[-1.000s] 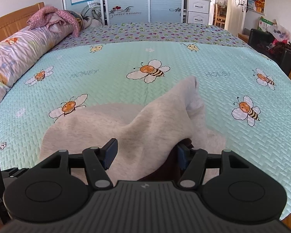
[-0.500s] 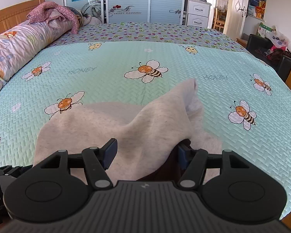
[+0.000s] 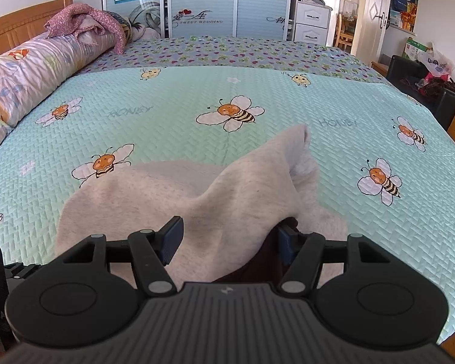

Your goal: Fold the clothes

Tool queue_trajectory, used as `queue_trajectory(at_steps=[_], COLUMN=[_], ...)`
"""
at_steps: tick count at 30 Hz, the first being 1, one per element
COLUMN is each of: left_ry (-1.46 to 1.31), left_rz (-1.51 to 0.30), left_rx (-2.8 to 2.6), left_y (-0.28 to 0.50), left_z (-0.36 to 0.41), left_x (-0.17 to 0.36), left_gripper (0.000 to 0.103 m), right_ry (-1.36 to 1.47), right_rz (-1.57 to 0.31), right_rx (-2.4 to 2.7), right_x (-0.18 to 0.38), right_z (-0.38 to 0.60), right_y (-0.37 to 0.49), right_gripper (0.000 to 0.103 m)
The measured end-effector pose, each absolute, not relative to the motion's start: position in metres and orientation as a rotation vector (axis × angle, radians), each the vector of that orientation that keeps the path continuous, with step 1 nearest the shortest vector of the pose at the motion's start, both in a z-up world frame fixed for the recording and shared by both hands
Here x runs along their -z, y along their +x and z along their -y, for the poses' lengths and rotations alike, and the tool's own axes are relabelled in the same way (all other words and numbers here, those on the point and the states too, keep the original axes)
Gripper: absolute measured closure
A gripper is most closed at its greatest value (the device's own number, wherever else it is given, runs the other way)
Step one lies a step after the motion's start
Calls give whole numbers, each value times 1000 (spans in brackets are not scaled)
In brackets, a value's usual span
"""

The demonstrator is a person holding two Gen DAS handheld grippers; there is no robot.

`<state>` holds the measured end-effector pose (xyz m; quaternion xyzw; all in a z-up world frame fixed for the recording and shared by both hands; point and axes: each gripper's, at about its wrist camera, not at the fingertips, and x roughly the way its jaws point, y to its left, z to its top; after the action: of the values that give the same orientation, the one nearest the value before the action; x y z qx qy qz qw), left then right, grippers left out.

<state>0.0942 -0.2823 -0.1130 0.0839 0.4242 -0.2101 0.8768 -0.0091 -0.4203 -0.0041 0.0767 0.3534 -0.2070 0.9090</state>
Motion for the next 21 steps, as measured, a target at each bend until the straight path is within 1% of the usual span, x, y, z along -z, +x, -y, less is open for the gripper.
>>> queue_trajectory(at_steps=[21], left_ry=[172], left_rz=[-890], left_rx=[434], left_y=[92], left_z=[284], left_x=[116], left_gripper=[38], right_ry=[111], right_rz=[-677], right_rx=[405], right_x=[-18], right_z=[403], right_y=[-8], right_gripper=[38])
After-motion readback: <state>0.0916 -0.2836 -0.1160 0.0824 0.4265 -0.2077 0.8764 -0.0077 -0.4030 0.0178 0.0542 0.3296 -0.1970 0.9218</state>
